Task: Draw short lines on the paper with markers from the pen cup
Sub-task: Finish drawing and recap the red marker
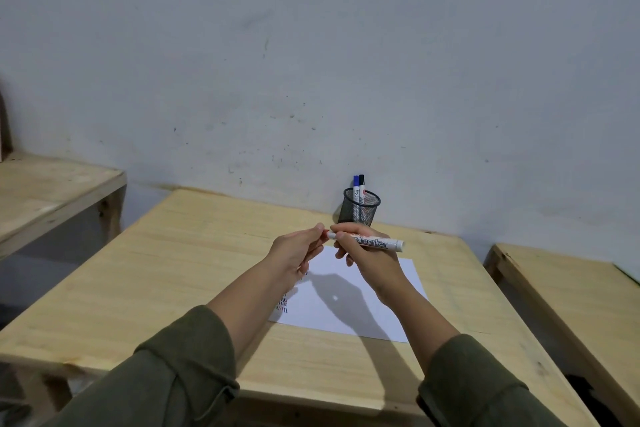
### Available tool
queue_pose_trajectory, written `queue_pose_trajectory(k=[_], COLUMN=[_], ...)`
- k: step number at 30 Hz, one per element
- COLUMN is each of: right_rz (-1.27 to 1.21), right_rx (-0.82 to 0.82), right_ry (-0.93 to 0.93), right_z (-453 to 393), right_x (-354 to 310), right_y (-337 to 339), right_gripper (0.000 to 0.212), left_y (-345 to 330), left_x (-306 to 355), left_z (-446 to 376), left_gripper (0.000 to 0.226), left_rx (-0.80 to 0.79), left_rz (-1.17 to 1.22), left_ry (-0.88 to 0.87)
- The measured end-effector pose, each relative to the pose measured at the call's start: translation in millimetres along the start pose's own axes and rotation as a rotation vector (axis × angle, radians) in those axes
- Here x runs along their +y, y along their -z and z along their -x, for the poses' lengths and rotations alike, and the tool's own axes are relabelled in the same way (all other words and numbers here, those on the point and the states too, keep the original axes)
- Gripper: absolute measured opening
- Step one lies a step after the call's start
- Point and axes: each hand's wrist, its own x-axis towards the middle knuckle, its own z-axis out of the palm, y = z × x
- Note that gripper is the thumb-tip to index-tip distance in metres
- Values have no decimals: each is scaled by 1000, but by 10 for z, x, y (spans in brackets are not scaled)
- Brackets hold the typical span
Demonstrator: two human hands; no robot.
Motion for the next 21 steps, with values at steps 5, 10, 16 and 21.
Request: queue_pose_trajectory(k=[5, 10, 16, 21], right_rz=[-36, -296, -357, -526], right_rx=[15, 97, 37, -103], right_ry=[10, -67, -118, -129], right_z=[16, 28, 51, 36], right_x=[-9, -1, 14, -17], right_y=[9, -18, 75, 288], right_gripper=[16, 15, 13, 35], left_y=[-123, -245, -281, -271], left_x=[13, -52, -75, 111], left_z=[71, 54, 25, -111], left_gripper=[10, 11, 12, 11], left_rx=[13, -46, -69, -26], left_rz=[142, 298, 219, 192], left_ry=[23, 30, -39, -97])
